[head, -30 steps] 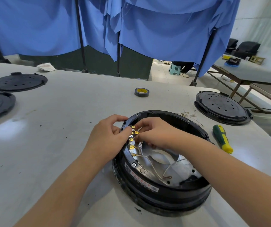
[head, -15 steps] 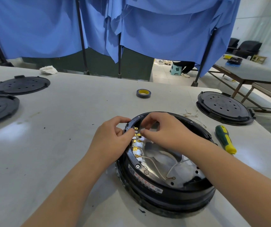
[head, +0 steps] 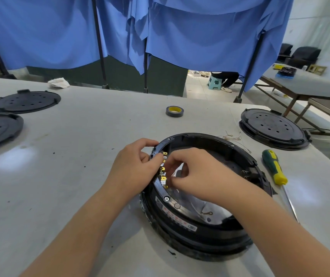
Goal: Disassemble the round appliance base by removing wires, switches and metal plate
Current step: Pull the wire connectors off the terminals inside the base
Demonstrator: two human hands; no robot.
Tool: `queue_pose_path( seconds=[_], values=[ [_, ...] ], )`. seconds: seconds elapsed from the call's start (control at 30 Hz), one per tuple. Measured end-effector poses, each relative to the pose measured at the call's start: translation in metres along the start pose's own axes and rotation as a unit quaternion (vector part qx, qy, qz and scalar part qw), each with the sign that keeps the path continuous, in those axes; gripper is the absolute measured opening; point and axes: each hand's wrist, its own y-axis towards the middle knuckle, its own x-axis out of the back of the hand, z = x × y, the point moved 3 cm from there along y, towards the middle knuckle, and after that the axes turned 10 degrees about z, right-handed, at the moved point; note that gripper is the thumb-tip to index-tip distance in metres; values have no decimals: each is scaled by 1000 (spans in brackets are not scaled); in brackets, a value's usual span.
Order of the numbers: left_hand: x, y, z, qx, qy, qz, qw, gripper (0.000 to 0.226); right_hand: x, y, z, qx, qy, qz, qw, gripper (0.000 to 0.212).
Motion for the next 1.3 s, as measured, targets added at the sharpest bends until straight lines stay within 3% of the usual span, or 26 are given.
queue_pose_path(
  seconds=[0.27, 0.63, 0.97, 1.17, 1.3],
  values=[
    [-1, 1, 4, -5, -5, -7, 1000, 18, -6, 3, 8, 8, -130, 18, 991, 8],
    [-1, -1, -1, -2, -18, -1, 1000, 20, -10, 8, 12, -17, -259, 36, 965, 14],
    [0, -1, 0, 3, -29, 3, 1000, 16, -9, -5, 12, -6, -193, 8, 981, 9],
    [-1, -1, 2, -3, -27, -3, 1000, 16, -3, -12, 11, 6, -136, -61, 989, 9],
    [-1, -1, 2, 0, -34, 3, 999, 16, -4, -15, 12, 20, -106, -37, 993, 8]
  ],
)
